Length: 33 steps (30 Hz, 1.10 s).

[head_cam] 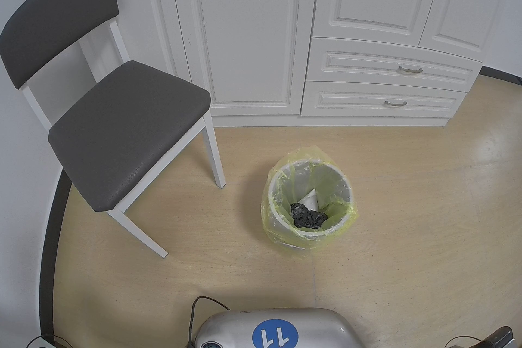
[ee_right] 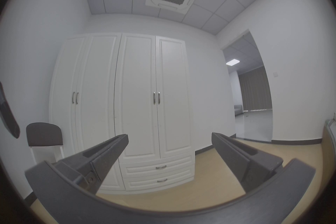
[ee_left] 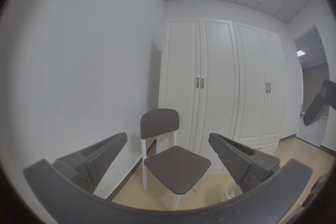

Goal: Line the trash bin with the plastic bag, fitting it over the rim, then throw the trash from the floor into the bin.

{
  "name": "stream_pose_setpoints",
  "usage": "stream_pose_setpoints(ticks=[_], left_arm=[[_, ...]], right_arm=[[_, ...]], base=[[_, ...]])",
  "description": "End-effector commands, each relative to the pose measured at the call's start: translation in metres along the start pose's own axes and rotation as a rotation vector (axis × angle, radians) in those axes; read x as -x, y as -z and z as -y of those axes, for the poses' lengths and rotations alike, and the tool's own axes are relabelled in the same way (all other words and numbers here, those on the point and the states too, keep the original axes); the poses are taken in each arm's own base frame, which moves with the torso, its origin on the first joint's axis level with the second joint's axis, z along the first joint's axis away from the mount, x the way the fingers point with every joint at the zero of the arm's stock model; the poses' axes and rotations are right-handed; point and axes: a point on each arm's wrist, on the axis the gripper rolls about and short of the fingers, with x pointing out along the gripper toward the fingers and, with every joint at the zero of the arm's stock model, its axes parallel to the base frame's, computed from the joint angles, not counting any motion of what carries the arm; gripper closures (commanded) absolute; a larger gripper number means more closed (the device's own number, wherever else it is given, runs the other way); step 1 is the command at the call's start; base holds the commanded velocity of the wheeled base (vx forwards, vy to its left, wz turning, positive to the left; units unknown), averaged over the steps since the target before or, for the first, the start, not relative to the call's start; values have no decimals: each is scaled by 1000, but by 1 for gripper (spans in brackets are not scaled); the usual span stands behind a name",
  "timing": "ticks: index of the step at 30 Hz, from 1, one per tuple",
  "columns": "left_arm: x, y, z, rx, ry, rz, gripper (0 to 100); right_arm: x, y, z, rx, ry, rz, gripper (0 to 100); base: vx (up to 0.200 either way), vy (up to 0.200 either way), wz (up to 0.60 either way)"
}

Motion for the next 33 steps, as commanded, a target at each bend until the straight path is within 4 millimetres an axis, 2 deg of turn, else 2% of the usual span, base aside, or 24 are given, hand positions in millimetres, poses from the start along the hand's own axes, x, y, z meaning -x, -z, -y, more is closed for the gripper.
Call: stream_pose_setpoints(ticks=[1, 3, 5, 8, 16, 21, 25, 31, 33], left_arm=[[51, -8, -19, 39, -18, 113, 0], [56, -10, -21, 45, -24, 128, 0], [73, -14, -28, 67, -58, 178, 0], [78, -18, -30, 80, -64, 203, 0], [81, -15, -24, 48, -92, 173, 0], [89, -9, 0, -25, -175, 155, 0], [97, -4, -2, -26, -137, 165, 0], [115, 10, 0, -47, -82, 159, 0], [121, 8, 1, -59, -56, 177, 0]], right_arm=[[50, -3, 16, 2, -8, 89, 0], [56, -2, 18, 3, -11, 83, 0], [72, 4, 26, -6, -33, 77, 0], [85, 13, 34, -13, -73, 61, 0], [81, 25, 34, -34, -84, -3, 0], [79, 29, 33, -33, -87, -16, 0], [81, 25, 33, -38, -87, 3, 0], [87, 7, 35, -44, -121, 105, 0], [90, 1, 36, -16, -131, 149, 0]], base=[[0, 0, 0], [0, 0, 0], [0, 0, 0], [0, 0, 0], [0, 0, 0], [0, 0, 0], [0, 0, 0], [0, 0, 0], [0, 0, 0]])
